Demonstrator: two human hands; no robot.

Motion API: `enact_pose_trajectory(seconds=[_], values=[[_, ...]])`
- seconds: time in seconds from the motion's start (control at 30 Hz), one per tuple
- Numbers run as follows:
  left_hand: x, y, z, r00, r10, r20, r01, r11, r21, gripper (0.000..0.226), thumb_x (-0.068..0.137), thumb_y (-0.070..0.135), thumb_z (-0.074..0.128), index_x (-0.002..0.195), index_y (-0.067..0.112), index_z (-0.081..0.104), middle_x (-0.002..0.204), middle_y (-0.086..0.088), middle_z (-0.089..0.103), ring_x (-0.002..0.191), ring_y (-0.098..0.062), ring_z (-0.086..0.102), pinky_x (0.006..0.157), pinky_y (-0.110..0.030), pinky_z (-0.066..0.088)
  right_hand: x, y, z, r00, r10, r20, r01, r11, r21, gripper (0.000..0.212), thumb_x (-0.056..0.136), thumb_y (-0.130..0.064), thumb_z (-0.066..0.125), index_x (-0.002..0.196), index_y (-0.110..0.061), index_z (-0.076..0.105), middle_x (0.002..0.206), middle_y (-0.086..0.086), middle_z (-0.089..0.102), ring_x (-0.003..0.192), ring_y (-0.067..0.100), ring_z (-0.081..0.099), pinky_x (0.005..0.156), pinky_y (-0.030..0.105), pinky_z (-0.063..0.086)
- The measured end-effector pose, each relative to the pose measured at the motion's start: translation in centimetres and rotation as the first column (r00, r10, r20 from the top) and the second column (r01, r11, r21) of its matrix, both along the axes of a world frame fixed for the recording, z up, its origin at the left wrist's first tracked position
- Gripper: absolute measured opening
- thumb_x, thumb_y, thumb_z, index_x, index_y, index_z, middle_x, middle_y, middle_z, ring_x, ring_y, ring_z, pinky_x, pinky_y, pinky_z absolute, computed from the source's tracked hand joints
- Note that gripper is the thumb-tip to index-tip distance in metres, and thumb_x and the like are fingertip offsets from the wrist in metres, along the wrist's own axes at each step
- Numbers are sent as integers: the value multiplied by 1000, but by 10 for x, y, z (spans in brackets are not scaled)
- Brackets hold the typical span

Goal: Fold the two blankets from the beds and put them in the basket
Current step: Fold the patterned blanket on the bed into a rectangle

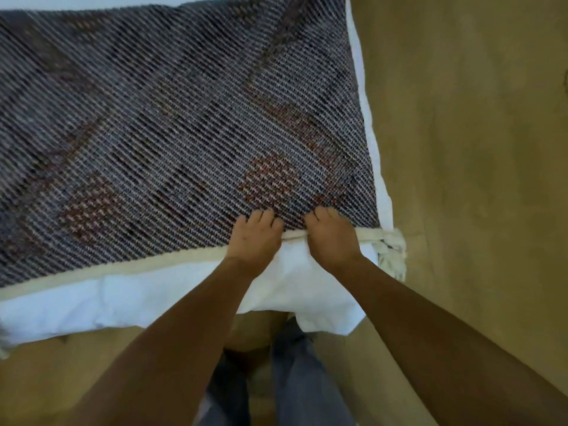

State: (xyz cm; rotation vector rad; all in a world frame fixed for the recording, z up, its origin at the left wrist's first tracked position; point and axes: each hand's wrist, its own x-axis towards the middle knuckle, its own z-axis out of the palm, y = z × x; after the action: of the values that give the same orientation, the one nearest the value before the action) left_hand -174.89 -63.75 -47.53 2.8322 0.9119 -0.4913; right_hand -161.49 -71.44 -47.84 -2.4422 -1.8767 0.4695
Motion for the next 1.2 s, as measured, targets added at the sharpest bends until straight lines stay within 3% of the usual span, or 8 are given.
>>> enact_pose_trajectory(seconds=[0.23, 0.37, 0.5, 0.6, 0.67, 0.83, 1.0, 1.2], values=[[19, -4, -6, 996, -75, -55, 69, 992, -103, 35, 89, 45, 39, 109, 18, 50, 109, -3, 52, 98, -22, 46, 81, -34, 34, 15, -6, -12, 976, -167, -138, 123, 952, -279, 28, 79, -18, 56, 105, -9, 53, 111, 12, 58, 102, 32, 57, 82, 34, 46], [53, 14, 8, 999, -51, -13, 48, 986, -161, 48, 81, 56, 38, 104, 16, 52, 105, -5, 56, 98, -24, 51, 84, -38, 36, 38, 0, -6, 911, -231, -341, 170, 965, -200, 23, 76, -29, 50, 91, -12, 51, 101, 13, 60, 93, 31, 58, 72, 33, 41], [104, 33, 19, 987, 132, 92, -112, 975, -191, 31, 90, 33, 38, 107, 10, 50, 108, -11, 54, 101, -27, 49, 85, -39, 38, 80, -1, -7, 744, -509, -432, 579, 814, 38, 11, 76, -12, 51, 83, -4, 49, 94, 19, 51, 90, 32, 49, 72, 35, 35], [143, 43, 24, 980, 184, 75, -163, 959, -230, 36, 94, 32, 35, 118, 9, 46, 118, -13, 49, 109, -30, 46, 91, -42, 38, 105, 6, -16, 520, -727, -448, 765, 630, -134, 36, 82, -22, 57, 110, -2, 50, 116, 19, 49, 109, 34, 45, 89, 37, 37], [165, 47, 24, 981, 178, 73, -154, 955, -252, 39, 95, 34, 35, 122, 8, 44, 122, -15, 48, 113, -31, 46, 93, -43, 39, 111, 11, -21, 387, -776, -499, 776, 566, -279, 43, 84, -36, 58, 112, -5, 49, 117, 15, 52, 108, 31, 49, 87, 35, 39], [205, 38, 14, 936, 347, -64, -350, 889, -296, 62, 90, 51, 43, 133, 7, 34, 134, -18, 37, 122, -37, 38, 96, -48, 38, 113, 6, -22, 214, -799, -562, 676, 537, -505, 44, 82, -54, 54, 86, -11, 53, 86, 5, 61, 86, 27, 58, 70, 33, 42], [220, 21, 4, 891, 437, -125, -454, 864, -215, 83, 74, 54, 65, 132, 9, 26, 134, -14, 30, 121, -33, 32, 88, -48, 43, 85, -2, -12, 310, -774, -553, 722, 569, -392, 31, 88, -39, 47, 92, -9, 53, 96, 13, 65, 88, 31, 60, 73, 36, 45], [213, 39, 10, 867, 495, -64, -489, 819, -300, 47, 85, 24, 54, 125, 5, 38, 129, -18, 46, 117, -34, 44, 88, -39, 42, 52, 20, 8, 414, -756, -506, 787, 577, -218, 27, 89, -35, 46, 102, -11, 51, 99, 11, 67, 91, 33, 61, 77, 39, 46]])
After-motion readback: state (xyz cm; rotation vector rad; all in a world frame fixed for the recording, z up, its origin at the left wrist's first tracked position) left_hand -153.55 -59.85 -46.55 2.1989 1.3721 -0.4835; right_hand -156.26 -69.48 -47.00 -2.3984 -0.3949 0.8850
